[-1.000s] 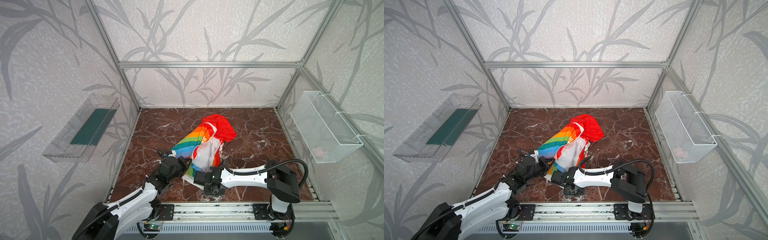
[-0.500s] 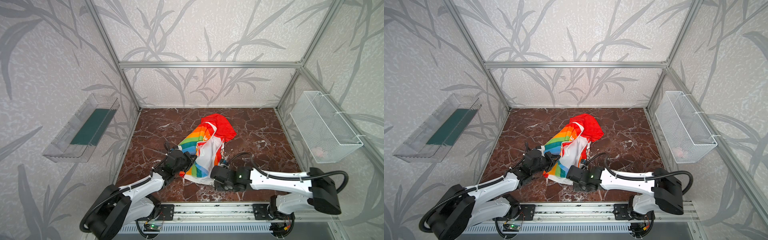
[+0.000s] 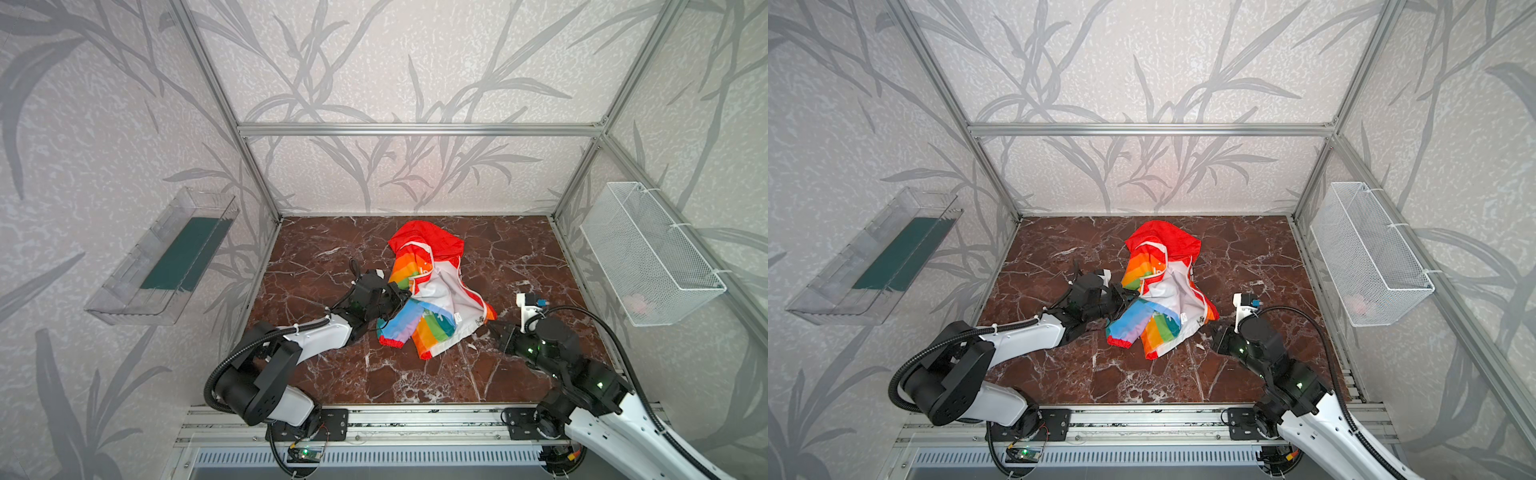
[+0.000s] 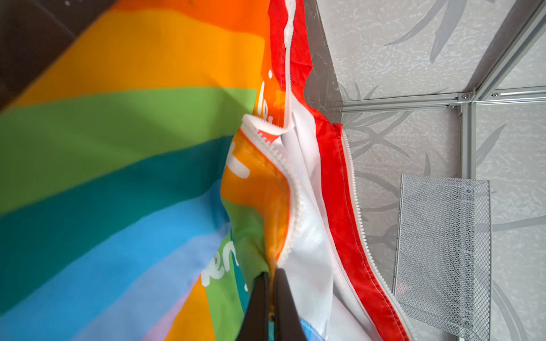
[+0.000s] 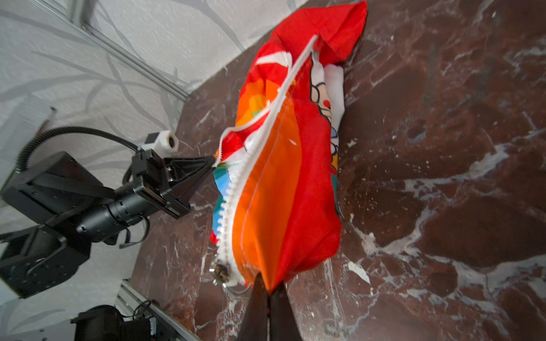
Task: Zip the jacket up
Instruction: 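Lift the hem with the right gripper while the left gripper holds the zipper edge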
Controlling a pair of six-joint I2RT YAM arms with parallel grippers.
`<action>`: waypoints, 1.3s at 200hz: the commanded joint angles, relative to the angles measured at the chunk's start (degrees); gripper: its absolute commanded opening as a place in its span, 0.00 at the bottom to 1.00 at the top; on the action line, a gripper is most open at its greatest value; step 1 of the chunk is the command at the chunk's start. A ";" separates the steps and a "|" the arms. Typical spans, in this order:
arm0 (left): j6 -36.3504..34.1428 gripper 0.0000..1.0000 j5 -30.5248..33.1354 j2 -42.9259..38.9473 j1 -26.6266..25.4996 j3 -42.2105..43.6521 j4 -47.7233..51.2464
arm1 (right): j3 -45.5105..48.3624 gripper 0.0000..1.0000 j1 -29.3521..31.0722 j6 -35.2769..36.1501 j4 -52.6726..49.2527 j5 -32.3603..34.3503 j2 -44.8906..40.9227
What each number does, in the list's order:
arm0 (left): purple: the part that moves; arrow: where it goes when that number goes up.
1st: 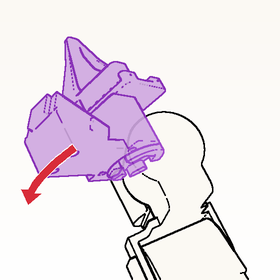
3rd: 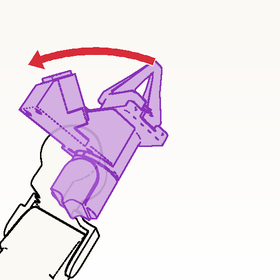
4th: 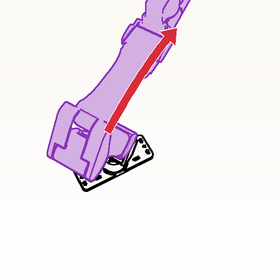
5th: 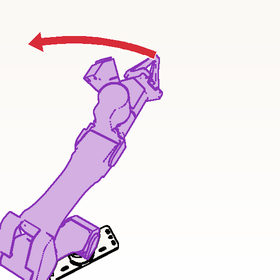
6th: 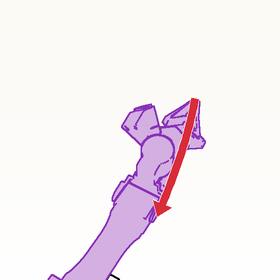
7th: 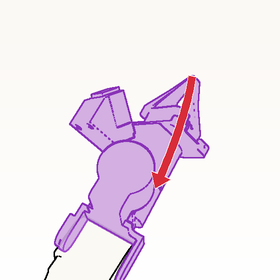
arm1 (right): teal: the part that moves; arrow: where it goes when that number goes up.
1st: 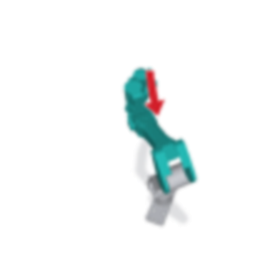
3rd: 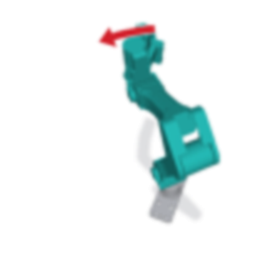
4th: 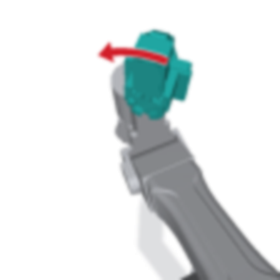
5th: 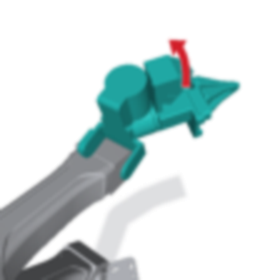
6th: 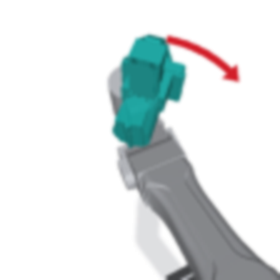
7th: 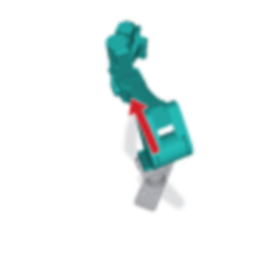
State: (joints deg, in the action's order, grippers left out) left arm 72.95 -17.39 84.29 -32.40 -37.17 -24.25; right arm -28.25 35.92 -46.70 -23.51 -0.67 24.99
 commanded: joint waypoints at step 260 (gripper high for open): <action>-29.34 0.00 0.93 0.76 4.94 -15.47 5.40 | -15.61 0.00 -4.41 14.42 -5.61 -3.26 28.40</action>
State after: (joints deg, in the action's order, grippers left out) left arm 48.53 -16.23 83.61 -27.94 -50.81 -23.07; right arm -41.17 31.75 -26.39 -10.96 -2.57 54.04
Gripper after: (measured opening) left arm 0.046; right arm 0.046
